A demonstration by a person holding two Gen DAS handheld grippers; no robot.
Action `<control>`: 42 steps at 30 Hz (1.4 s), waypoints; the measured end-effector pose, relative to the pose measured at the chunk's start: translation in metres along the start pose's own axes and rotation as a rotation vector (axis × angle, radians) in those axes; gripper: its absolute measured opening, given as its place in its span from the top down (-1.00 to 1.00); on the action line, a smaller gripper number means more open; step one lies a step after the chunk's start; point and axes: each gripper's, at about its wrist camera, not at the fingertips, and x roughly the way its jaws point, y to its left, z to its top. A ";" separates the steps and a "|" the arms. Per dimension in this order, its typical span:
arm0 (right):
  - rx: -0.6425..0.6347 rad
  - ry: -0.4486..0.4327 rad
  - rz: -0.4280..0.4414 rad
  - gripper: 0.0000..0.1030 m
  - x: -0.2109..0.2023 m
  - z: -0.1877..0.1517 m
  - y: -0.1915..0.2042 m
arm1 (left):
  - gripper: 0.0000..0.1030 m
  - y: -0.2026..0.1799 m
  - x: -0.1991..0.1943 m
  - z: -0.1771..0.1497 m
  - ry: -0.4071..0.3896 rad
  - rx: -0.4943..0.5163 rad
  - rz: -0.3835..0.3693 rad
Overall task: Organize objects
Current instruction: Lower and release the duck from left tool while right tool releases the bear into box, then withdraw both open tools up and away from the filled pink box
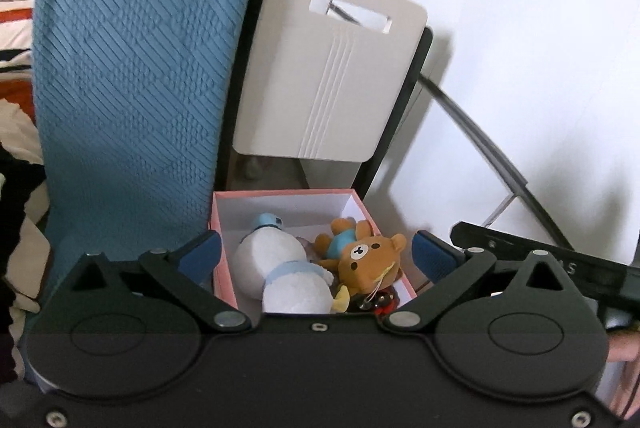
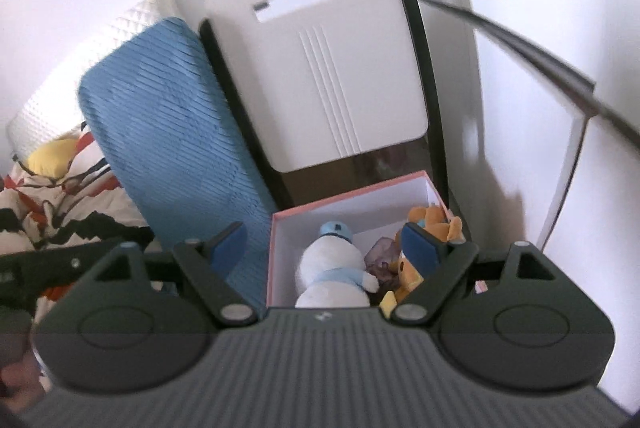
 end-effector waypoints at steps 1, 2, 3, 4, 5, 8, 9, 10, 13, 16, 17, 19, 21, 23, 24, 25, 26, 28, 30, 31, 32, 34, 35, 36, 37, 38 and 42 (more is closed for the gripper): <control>-0.007 -0.006 0.002 -0.65 -0.007 -0.002 0.004 | -0.99 0.001 -0.009 -0.002 -0.007 0.001 -0.002; -0.014 -0.011 0.006 -0.65 -0.015 -0.005 0.008 | -0.99 0.003 -0.017 -0.005 -0.012 0.000 -0.004; -0.024 -0.015 0.010 -0.65 -0.022 -0.008 0.012 | -0.99 0.005 -0.024 -0.008 -0.015 -0.001 -0.009; -0.036 -0.017 0.009 -0.65 -0.028 -0.012 0.015 | -0.99 0.007 -0.029 -0.011 -0.017 -0.004 -0.010; -0.045 -0.016 0.002 -0.65 -0.032 -0.015 0.019 | -0.99 0.009 -0.035 -0.015 -0.019 -0.007 -0.009; -0.056 -0.014 -0.008 -0.65 -0.046 -0.027 0.028 | -0.99 0.015 -0.048 -0.025 -0.030 0.007 -0.002; -0.060 -0.014 -0.015 -0.65 -0.049 -0.031 0.030 | -0.99 0.017 -0.053 -0.028 -0.030 0.008 0.008; -0.062 -0.017 -0.023 -0.65 -0.052 -0.036 0.032 | -0.99 0.019 -0.057 -0.031 -0.036 0.008 0.012; -0.073 -0.032 -0.039 -0.65 -0.062 -0.051 0.040 | -0.99 0.026 -0.067 -0.043 -0.040 0.006 0.002; -0.054 -0.037 -0.052 -0.65 -0.067 -0.066 0.042 | -0.99 0.030 -0.073 -0.055 -0.036 0.014 0.002; -0.043 -0.033 -0.052 -0.65 -0.068 -0.071 0.042 | -0.99 0.030 -0.076 -0.059 -0.037 0.017 0.004; -0.036 -0.033 -0.058 -0.65 -0.069 -0.078 0.042 | -0.99 0.032 -0.079 -0.065 -0.037 0.016 0.005; -0.039 -0.042 -0.067 -0.65 -0.071 -0.085 0.044 | -0.99 0.032 -0.080 -0.070 -0.040 0.015 0.005; -0.036 -0.039 -0.062 -0.65 -0.070 -0.090 0.045 | -0.99 0.033 -0.080 -0.074 -0.046 0.015 0.014; -0.036 -0.035 -0.057 -0.65 -0.069 -0.093 0.045 | -0.99 0.033 -0.080 -0.076 -0.045 0.012 0.017; -0.039 -0.033 -0.056 -0.65 -0.068 -0.096 0.045 | -0.99 0.033 -0.079 -0.078 -0.043 0.009 0.015; -0.044 -0.030 -0.059 -0.65 -0.066 -0.098 0.045 | -0.99 0.034 -0.077 -0.080 -0.041 0.003 0.012; -0.050 -0.024 -0.061 -0.65 -0.061 -0.102 0.044 | -0.99 0.035 -0.073 -0.084 -0.033 -0.007 0.010; -0.054 -0.016 -0.062 -0.65 -0.055 -0.106 0.043 | -0.99 0.036 -0.068 -0.087 -0.031 -0.016 0.007; -0.053 -0.009 -0.060 -0.65 -0.051 -0.107 0.042 | -0.99 0.037 -0.065 -0.088 -0.030 -0.023 0.011; -0.047 -0.001 -0.054 -0.65 -0.047 -0.109 0.041 | -0.99 0.038 -0.062 -0.089 -0.029 -0.029 0.012; -0.048 0.009 -0.047 -0.65 -0.039 -0.112 0.039 | -0.99 0.040 -0.057 -0.091 -0.026 -0.028 0.010; -0.051 0.011 -0.049 -0.65 -0.037 -0.114 0.039 | -0.99 0.042 -0.054 -0.091 -0.023 -0.031 0.013; -0.052 0.013 -0.047 -0.65 -0.034 -0.116 0.039 | -0.99 0.044 -0.052 -0.091 -0.024 -0.036 0.017; -0.051 0.015 -0.038 -0.65 -0.031 -0.118 0.038 | -0.99 0.046 -0.050 -0.091 -0.029 -0.042 0.022; -0.047 0.020 -0.033 -0.65 -0.028 -0.119 0.037 | -0.99 0.047 -0.047 -0.091 -0.032 -0.047 0.031; -0.045 0.022 -0.034 -0.65 -0.021 -0.123 0.034 | -0.99 0.052 -0.042 -0.094 -0.035 -0.052 0.027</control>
